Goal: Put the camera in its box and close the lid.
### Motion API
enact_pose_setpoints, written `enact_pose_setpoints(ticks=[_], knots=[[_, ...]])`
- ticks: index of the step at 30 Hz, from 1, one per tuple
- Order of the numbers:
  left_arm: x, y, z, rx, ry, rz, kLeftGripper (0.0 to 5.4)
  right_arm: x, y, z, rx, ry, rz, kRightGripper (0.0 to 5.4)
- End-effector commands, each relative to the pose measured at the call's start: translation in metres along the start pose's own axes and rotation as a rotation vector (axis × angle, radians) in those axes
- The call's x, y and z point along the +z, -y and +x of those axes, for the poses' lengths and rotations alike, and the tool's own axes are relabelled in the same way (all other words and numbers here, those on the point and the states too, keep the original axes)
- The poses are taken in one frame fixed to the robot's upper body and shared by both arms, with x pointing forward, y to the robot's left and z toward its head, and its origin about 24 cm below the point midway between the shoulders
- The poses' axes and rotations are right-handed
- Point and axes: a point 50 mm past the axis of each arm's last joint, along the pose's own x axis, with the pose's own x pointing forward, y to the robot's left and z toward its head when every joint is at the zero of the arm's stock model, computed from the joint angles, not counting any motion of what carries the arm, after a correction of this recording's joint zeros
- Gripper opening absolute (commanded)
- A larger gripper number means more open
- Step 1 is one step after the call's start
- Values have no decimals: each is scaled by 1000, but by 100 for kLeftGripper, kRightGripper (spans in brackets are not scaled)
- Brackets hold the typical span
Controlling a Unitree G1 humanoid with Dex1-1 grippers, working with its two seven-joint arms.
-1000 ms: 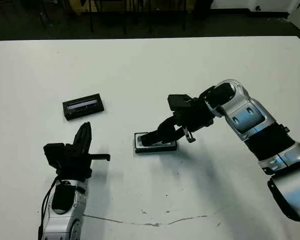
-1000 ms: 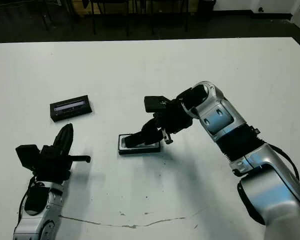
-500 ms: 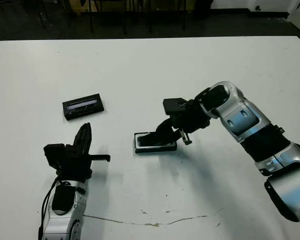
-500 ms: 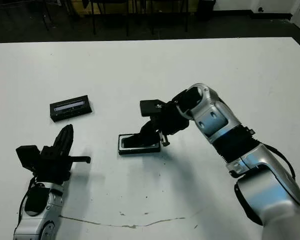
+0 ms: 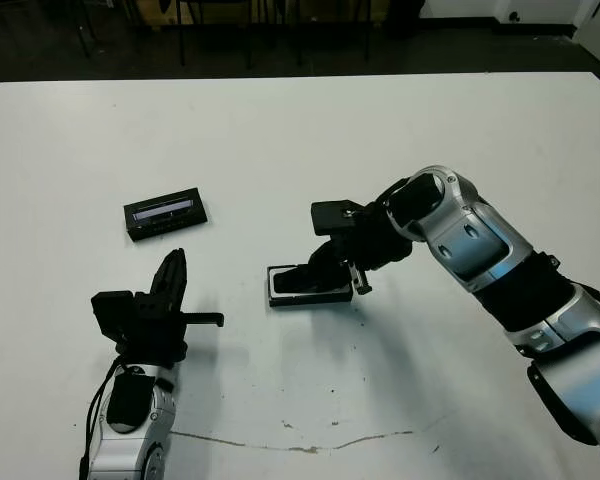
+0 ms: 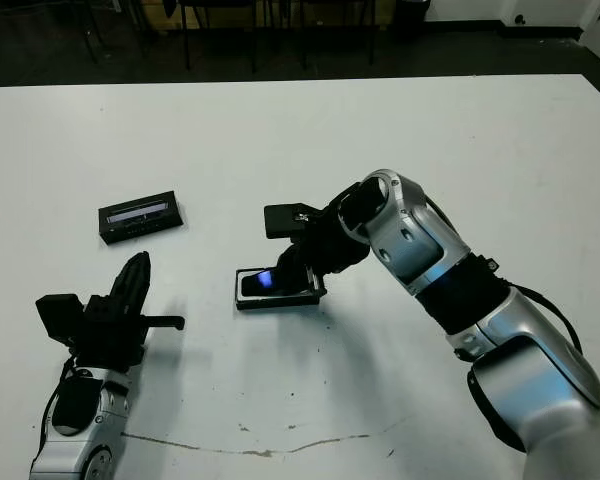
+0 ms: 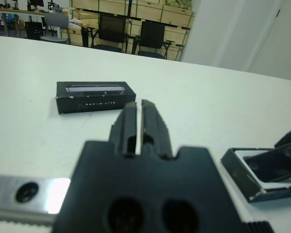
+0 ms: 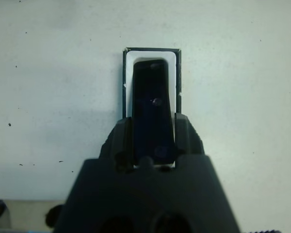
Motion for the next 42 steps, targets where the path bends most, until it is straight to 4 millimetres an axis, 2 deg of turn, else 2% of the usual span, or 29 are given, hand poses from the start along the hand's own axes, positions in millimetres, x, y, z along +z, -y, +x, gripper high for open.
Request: enact_pose_setpoints(ticks=[1,2,8,12,18,29,33,38,42], knots=[[-6,-2,-3,11,-32,13,0,1,-10,13,114,32,-39,75],[-6,-2,-3,12,-33,12,0,1,-10,13,127,40,-52,75],[-6,-3,-4,17,-40,-2,0,2,-1,4,185,76,-176,176],[-5,-4,-4,3,-26,-3,0,-1,3,1,134,74,-199,243],[-5,-4,-4,11,-37,-12,0,-7,4,-4,-33,35,-196,345],[-5,-3,-3,2,-40,-9,0,-10,5,-18,-140,77,-162,539],[-5,-3,-3,2,-31,-9,0,-9,7,-31,-178,112,-143,539],[-3,-5,-4,4,-19,5,0,-16,4,-52,-299,322,25,539],[6,-11,-8,-14,3,48,0,-24,-2,-67,-553,505,151,539]])
